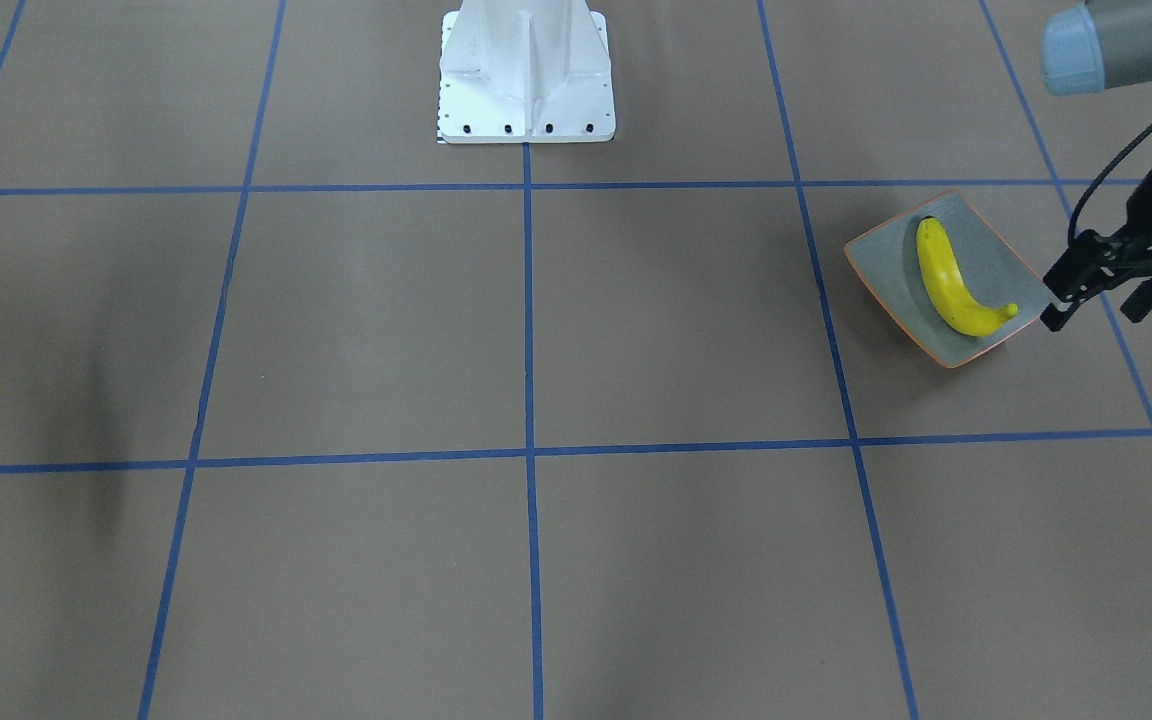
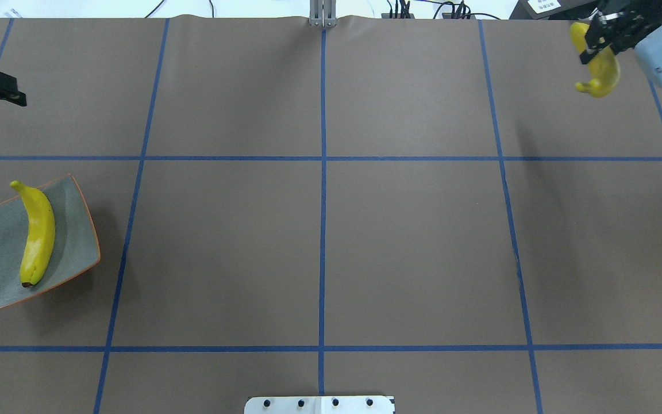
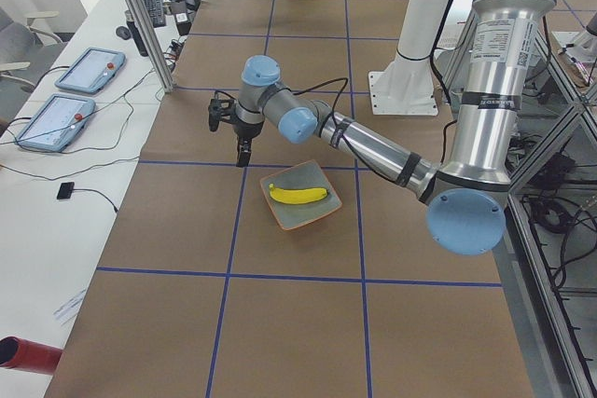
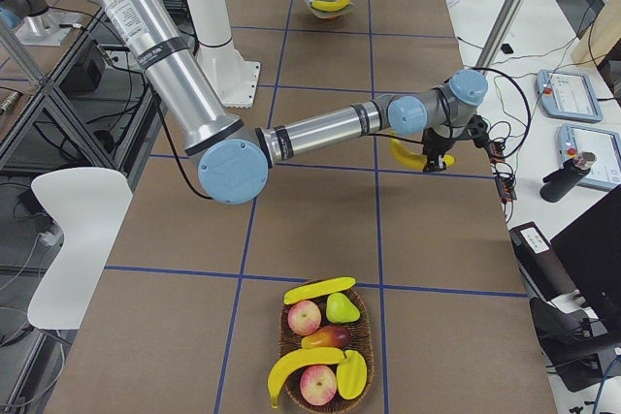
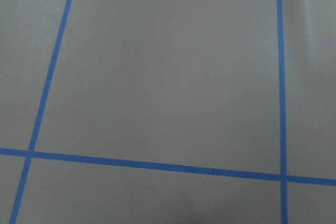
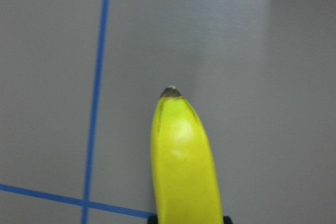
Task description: Transfer all bananas from basket to plate
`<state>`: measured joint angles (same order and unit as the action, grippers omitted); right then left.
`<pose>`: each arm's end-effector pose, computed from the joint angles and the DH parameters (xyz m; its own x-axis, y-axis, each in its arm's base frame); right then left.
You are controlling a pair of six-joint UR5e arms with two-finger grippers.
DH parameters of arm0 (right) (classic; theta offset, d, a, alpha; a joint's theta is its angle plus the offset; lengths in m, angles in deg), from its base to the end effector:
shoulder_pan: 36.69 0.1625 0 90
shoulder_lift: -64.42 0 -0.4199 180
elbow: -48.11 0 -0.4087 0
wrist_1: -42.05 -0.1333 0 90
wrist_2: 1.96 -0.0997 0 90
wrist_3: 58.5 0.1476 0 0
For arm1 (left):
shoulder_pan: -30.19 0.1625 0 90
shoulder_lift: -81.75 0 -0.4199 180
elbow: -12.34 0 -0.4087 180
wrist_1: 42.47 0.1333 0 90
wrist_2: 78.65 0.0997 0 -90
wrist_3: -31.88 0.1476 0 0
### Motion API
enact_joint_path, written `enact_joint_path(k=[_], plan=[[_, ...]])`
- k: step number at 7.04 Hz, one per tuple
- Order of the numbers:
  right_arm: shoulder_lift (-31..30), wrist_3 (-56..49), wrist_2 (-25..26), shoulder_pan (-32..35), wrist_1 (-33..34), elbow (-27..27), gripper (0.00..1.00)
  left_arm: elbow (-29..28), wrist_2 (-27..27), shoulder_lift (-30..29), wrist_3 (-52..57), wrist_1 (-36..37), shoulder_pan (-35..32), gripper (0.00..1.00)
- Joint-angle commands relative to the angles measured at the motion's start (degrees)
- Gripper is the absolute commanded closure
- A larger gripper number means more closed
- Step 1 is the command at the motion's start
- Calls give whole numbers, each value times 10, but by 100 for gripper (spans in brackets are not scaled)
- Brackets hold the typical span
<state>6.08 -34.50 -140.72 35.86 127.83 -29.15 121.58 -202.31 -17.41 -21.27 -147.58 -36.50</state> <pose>-0.1997 -0.7097 0.4377 0.6057 -0.0813 0.7915 0.0322 0.9965 0.0778 0.1835 -0.5560 0.4031 0.5975 -0.1253 -0.7920 0.3187 0.9434 0.0912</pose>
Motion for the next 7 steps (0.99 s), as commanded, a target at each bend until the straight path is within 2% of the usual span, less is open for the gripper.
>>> enact_joint_path(k=[1, 3, 6, 7], plan=[[5, 212, -2, -75, -155, -17, 100, 4, -32, -86, -147, -3, 62, 0], [11, 279, 3, -128, -247, -49, 100, 4, -30, -168, -295, -6, 137, 0], [43, 280, 16, -190, -250, -125, 100, 1, -28, -186, -357, -68, 184, 0], [56, 285, 63, -232, -249, -156, 100, -1, -28, -206, -369, -74, 197, 0]])
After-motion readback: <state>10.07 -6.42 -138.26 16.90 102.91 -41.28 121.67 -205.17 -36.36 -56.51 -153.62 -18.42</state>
